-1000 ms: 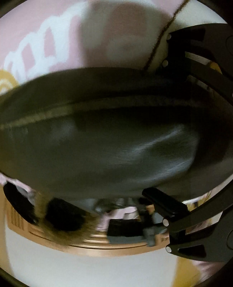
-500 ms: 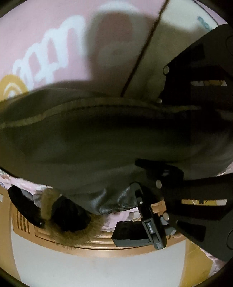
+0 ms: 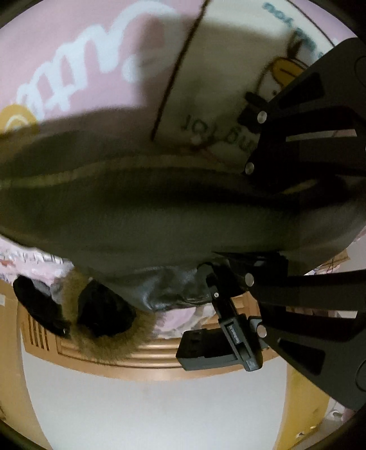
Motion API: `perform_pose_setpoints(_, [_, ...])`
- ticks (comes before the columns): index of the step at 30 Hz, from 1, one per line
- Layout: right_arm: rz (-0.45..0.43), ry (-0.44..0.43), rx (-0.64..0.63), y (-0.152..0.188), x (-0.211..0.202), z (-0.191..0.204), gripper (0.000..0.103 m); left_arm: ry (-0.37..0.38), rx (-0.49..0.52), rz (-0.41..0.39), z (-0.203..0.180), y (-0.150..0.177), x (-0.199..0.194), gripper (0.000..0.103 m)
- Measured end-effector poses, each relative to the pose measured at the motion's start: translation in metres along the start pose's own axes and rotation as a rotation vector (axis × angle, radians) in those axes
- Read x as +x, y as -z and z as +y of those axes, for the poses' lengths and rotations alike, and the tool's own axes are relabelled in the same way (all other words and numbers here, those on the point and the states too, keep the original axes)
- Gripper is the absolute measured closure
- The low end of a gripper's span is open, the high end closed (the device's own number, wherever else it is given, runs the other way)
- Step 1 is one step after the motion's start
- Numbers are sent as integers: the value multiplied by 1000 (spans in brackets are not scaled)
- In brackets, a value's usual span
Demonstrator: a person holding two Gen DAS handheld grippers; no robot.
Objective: Fold large clothes
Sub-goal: 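Grasp the folded leather bundle with the left gripper while the right gripper clamps its other side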
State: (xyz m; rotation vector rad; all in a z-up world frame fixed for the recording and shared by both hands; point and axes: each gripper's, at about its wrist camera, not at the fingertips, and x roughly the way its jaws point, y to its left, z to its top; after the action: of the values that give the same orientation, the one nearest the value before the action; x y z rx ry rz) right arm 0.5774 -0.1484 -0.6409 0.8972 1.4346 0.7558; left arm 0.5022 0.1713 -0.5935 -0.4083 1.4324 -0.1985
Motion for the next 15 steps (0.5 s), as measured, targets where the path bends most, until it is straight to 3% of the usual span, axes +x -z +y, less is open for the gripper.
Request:
perform_pose_setpoints(4, [13, -29, -21, 11, -7, 15, 75, 1, -3, 13, -8, 9, -4, 46])
perform_pose_setpoints(6, [24, -23, -17, 19, -10, 15, 75, 91, -58, 34, -2, 18, -7, 46])
perform_pose_setpoints(10, [38, -25, 6, 34, -16, 4, 76, 50, 29, 54, -29, 43, 7, 43])
perform_pose_setpoints(12, [41, -18, 23, 38, -17, -5, 76, 61, -10, 89, -20, 46, 25, 41])
perform_pose_setpoints(15, [49, -22, 54, 33, -11, -11, 76, 97, -84, 72, 4, 40, 33, 38])
